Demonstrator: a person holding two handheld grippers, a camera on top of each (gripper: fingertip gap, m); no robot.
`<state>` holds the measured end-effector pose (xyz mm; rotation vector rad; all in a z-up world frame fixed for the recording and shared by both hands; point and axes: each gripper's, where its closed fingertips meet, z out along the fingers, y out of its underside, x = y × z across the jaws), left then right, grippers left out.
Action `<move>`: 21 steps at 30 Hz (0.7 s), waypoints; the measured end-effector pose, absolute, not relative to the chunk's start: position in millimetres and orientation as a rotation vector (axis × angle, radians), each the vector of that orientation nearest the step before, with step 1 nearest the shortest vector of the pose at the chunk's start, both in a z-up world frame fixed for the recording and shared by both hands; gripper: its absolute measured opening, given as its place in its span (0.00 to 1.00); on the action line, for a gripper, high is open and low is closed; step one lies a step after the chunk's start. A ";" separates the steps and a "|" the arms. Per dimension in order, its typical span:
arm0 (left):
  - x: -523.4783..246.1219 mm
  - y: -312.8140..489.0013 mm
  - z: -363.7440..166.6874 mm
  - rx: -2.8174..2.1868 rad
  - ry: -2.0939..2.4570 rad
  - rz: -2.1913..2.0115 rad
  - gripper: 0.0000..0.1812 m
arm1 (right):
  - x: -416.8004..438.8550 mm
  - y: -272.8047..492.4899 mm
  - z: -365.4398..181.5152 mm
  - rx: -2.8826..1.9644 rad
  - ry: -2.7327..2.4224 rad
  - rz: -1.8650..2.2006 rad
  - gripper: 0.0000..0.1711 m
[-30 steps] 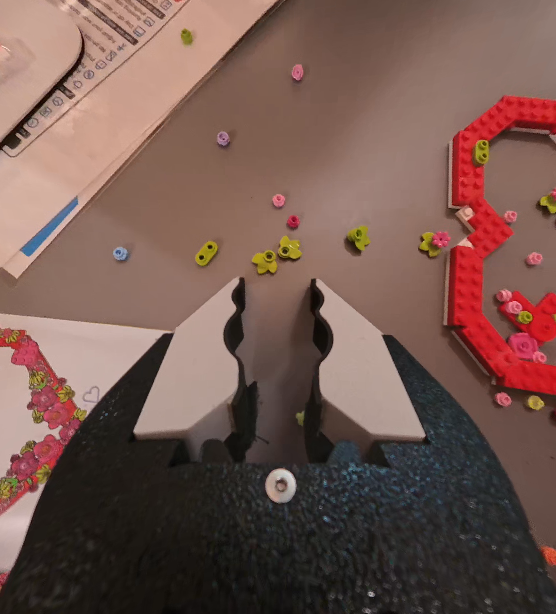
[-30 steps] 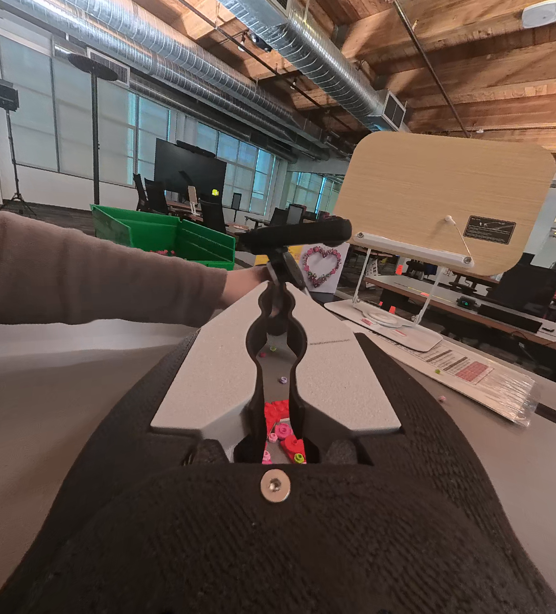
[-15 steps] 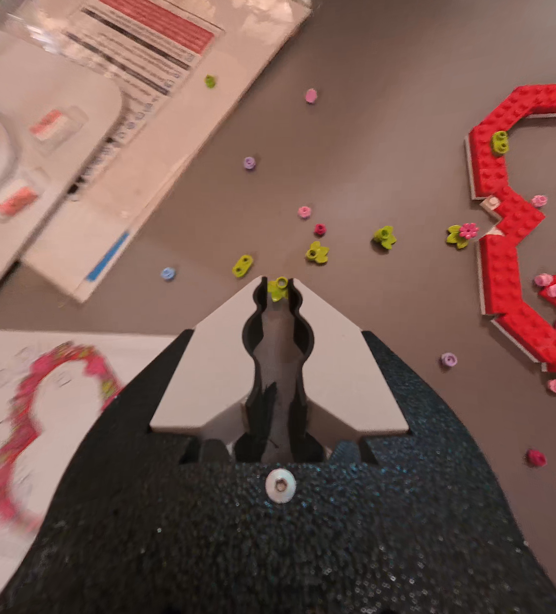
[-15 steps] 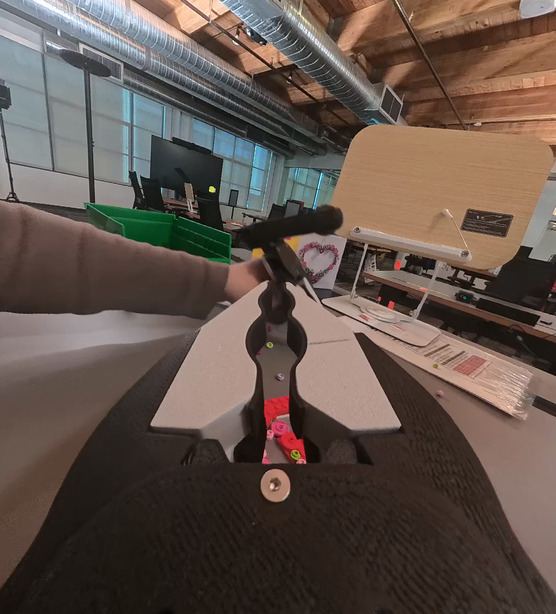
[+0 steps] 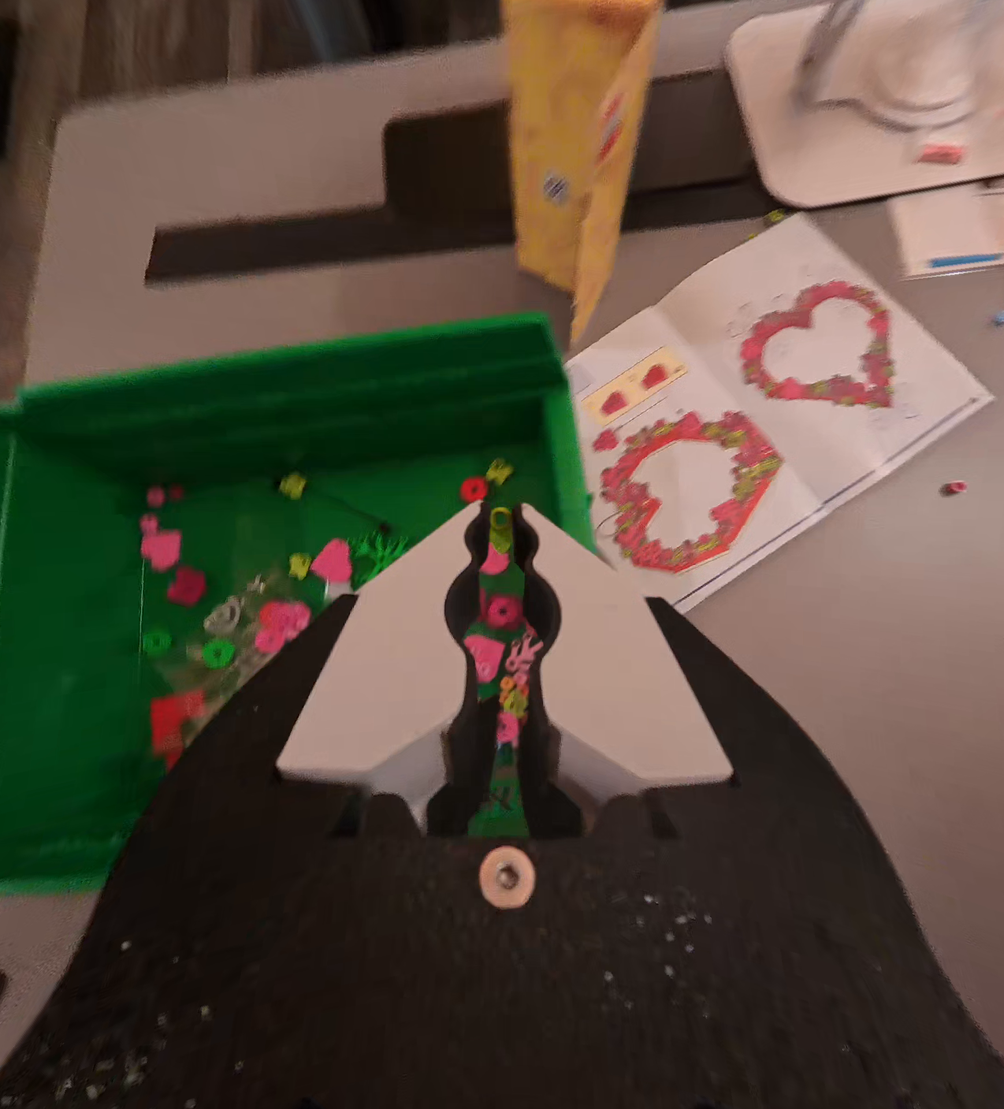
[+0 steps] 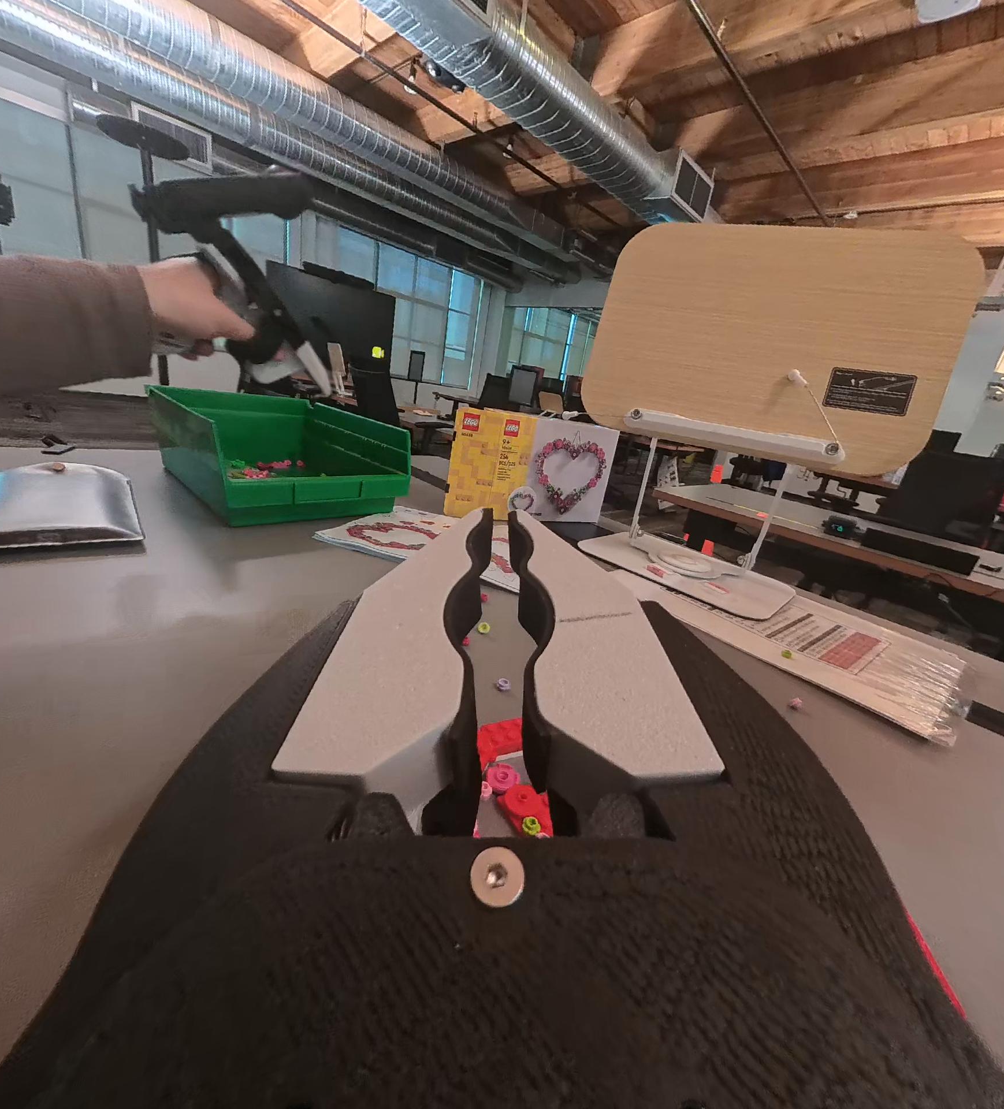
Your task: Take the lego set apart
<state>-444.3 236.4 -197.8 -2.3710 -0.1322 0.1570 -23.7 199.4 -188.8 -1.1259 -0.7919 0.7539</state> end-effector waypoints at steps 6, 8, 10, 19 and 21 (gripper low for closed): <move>-477.2 212.5 -227.1 -2.453 -0.326 0.168 0.32 | -23.7 197.3 -189.9 -1.124 -0.802 0.739 0.02; -478.5 211.4 -228.8 -2.457 -0.312 0.237 0.34 | -24.0 196.8 -190.4 -1.125 -0.805 0.737 0.02; -477.2 211.3 -226.4 -2.467 -0.260 0.357 0.37 | -24.3 196.3 -190.3 -1.123 -0.807 0.737 0.02; -271.7 272.8 -246.0 -2.349 0.410 -0.203 0.19 | -27.2 192.5 -190.2 -1.112 -0.826 0.734 0.02; -234.0 280.0 -266.7 -2.351 0.467 -0.346 0.15 | -27.1 192.2 -190.3 -1.111 -0.828 0.732 0.02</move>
